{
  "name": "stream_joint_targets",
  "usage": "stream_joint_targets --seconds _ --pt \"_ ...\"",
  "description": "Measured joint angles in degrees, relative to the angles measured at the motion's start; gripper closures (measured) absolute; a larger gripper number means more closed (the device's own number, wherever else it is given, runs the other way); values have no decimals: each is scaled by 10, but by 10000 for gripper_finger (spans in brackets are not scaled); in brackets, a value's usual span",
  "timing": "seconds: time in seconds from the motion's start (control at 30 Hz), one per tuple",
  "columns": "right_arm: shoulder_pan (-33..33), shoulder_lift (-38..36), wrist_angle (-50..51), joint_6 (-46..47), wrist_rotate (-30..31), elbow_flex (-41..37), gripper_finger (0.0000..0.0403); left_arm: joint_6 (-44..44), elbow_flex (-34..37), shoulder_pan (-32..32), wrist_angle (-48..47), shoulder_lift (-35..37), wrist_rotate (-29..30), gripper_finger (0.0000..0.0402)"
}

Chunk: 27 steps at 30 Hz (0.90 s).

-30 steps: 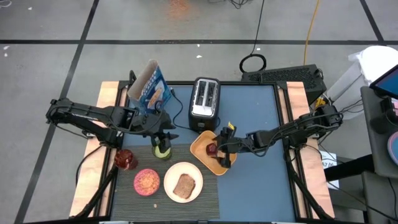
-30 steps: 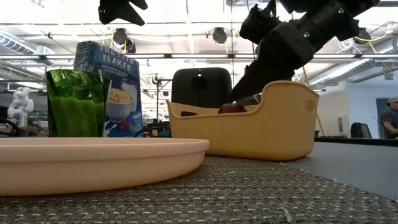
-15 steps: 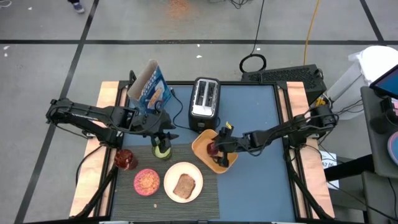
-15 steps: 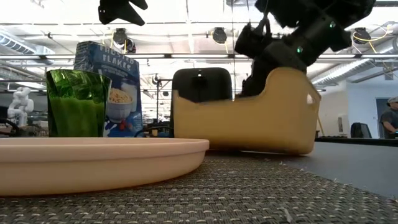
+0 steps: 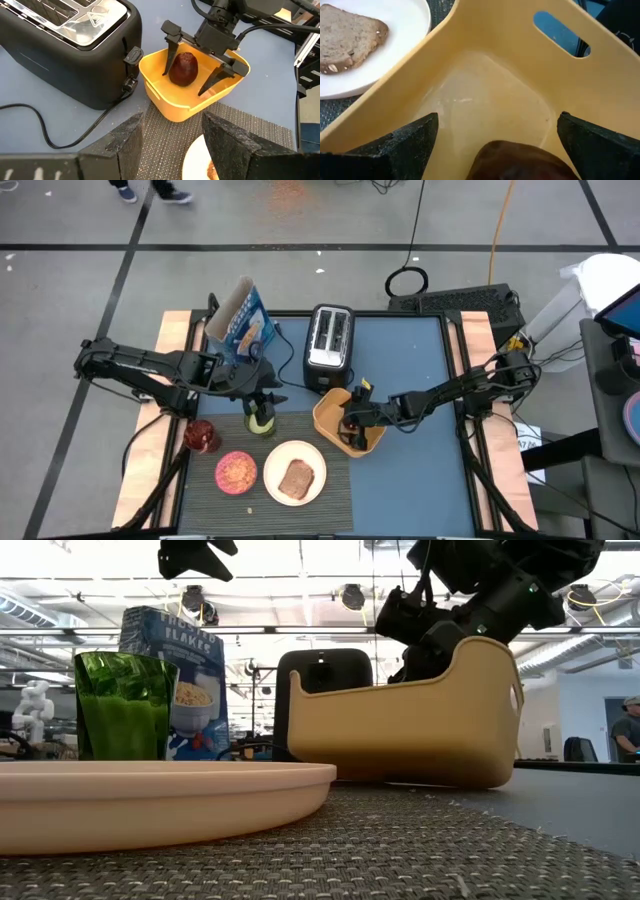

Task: Arrange a breakfast setting
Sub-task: Put the apple on the gray table mat to the top of the light orange plate

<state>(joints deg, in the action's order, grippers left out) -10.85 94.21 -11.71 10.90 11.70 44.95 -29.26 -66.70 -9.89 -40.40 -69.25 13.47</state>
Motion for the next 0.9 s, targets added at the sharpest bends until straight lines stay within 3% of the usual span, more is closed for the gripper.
stream_joint_targets --seconds 0.6,0.7,0.9 --pt "0 0 39 -1 2 0 12 -8 0 0 0 0 0 197" --pt "0 0 41 -9 2 0 32 -8 0 0 0 0 0 197" --pt "0 0 39 -11 2 0 110 -8 0 0 0 0 0 197"
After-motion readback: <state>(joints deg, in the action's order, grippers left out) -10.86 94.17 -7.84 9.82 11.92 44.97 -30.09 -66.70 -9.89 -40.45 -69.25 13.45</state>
